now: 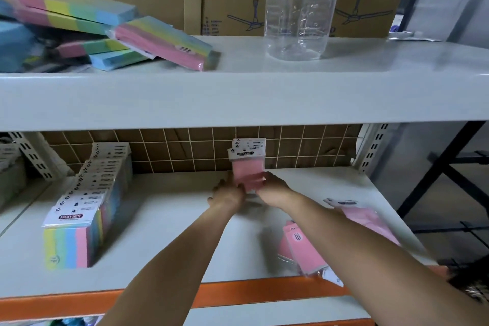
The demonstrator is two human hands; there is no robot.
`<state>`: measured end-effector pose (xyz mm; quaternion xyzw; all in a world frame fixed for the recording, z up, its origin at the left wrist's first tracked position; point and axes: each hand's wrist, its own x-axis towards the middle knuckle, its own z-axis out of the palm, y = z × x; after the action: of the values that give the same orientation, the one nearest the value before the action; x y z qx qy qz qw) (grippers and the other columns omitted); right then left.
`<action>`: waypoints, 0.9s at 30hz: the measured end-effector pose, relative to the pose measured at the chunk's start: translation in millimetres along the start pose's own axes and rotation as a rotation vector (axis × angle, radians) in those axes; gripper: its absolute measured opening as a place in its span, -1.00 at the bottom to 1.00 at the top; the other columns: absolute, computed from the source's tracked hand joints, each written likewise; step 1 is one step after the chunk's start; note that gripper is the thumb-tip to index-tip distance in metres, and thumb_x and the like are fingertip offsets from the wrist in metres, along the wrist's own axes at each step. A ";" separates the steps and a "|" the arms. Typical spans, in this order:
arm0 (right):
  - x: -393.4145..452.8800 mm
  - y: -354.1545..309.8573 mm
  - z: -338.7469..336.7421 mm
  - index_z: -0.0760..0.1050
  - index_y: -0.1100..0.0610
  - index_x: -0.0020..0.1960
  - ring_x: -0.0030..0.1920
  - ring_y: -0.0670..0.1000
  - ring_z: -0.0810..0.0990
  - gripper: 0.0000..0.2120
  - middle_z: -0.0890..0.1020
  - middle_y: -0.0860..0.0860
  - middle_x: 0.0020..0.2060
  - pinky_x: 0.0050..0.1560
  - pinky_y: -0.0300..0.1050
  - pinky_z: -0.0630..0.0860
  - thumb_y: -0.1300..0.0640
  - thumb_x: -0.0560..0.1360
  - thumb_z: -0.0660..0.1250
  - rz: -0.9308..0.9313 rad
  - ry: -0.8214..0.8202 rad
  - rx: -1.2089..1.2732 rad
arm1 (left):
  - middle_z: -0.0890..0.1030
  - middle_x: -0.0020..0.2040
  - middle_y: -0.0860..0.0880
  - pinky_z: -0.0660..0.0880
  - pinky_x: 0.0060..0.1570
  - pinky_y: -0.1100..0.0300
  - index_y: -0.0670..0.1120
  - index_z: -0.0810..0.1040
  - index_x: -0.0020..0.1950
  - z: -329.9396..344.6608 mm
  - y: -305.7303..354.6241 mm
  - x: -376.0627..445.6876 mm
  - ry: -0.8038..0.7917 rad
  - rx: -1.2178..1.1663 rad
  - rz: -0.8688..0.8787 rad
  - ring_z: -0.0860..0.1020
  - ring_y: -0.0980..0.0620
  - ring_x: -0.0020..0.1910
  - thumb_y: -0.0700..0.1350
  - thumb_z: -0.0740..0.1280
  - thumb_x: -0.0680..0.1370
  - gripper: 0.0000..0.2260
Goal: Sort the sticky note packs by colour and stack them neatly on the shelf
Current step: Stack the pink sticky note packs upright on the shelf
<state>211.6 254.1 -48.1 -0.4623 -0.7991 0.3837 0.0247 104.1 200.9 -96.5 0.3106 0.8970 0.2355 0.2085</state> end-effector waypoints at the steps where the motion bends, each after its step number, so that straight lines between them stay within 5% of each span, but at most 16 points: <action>1: 3.4 1.6 1.4 0.40 0.07 0.35 0.03 0.08 0.52 -0.64 0.56 0.09 0.21 -0.15 -0.17 0.44 0.16 0.56 0.14 0.010 0.007 0.019 | 0.34 0.44 -0.11 0.27 0.24 -0.04 0.11 0.03 0.56 3.1 0.4 1.9 -0.014 0.001 -0.001 0.32 -0.16 0.37 0.03 0.08 0.62 -0.49; 7: 20.1 8.7 8.3 0.33 0.13 0.38 0.19 0.15 0.53 -0.59 0.54 0.11 0.25 0.13 -0.07 0.51 0.15 0.54 0.21 0.056 0.045 0.001 | 0.31 0.46 -0.01 0.24 0.24 -0.02 0.07 -0.11 0.57 14.1 1.0 12.5 -0.016 0.051 0.036 0.26 -0.11 0.39 0.04 0.10 0.61 -0.40; 12: 26.9 11.2 11.1 0.36 0.11 0.34 0.18 0.15 0.54 -0.49 0.56 0.09 0.22 0.15 -0.04 0.51 0.03 0.45 0.39 0.069 0.039 -0.009 | 0.31 0.46 -0.02 0.17 0.25 0.03 0.07 -0.19 0.57 20.9 -3.1 16.6 -0.057 -0.005 0.024 0.21 0.04 0.45 0.01 0.07 0.60 -0.38; 15: 31.6 12.8 11.9 0.38 0.09 0.34 0.18 0.15 0.54 -0.39 0.57 0.07 0.21 0.18 -0.04 0.50 -0.08 0.38 0.47 0.061 0.021 -0.036 | 0.15 0.55 0.07 0.12 0.30 0.06 0.07 -0.21 0.57 19.7 -2.0 16.7 -0.096 0.029 0.036 0.11 0.10 0.51 -0.02 0.06 0.62 -0.39; 18: 31.1 9.9 9.3 0.43 0.10 0.32 0.17 0.15 0.55 -0.46 0.58 0.07 0.20 0.16 -0.07 0.50 -0.06 0.42 0.45 0.030 0.006 -0.065 | 0.17 0.54 0.04 0.13 0.31 0.04 0.03 -0.22 0.58 16.2 -0.9 15.9 -0.112 0.041 0.026 0.11 0.06 0.52 -0.01 0.09 0.60 -0.35; 23: 19.3 9.3 5.1 0.40 0.18 0.31 0.16 0.17 0.53 -0.64 0.55 0.15 0.20 0.11 -0.09 0.48 0.17 0.53 0.23 -0.013 0.024 -0.167 | 0.34 0.44 -0.11 0.23 0.28 0.00 -0.09 -0.07 0.57 7.4 11.1 0.1 -0.026 0.029 -0.074 0.32 -0.10 0.40 0.02 0.14 0.59 -0.37; 27: -3.1 9.4 -12.8 0.33 0.23 0.38 0.29 0.15 0.44 -0.63 0.46 0.17 0.31 0.19 -0.13 0.40 0.20 0.59 0.16 -0.069 0.049 -0.311 | 0.45 0.29 -0.14 0.30 0.21 0.03 -0.11 0.35 0.36 -6.1 22.3 -23.8 -0.010 0.076 -0.002 0.41 -0.14 0.28 -0.01 0.14 0.58 -0.62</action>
<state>225.2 261.9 -44.1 -0.4422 -0.8634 0.2426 -0.0146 128.3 199.1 -73.8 0.3184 0.9046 0.1993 0.2014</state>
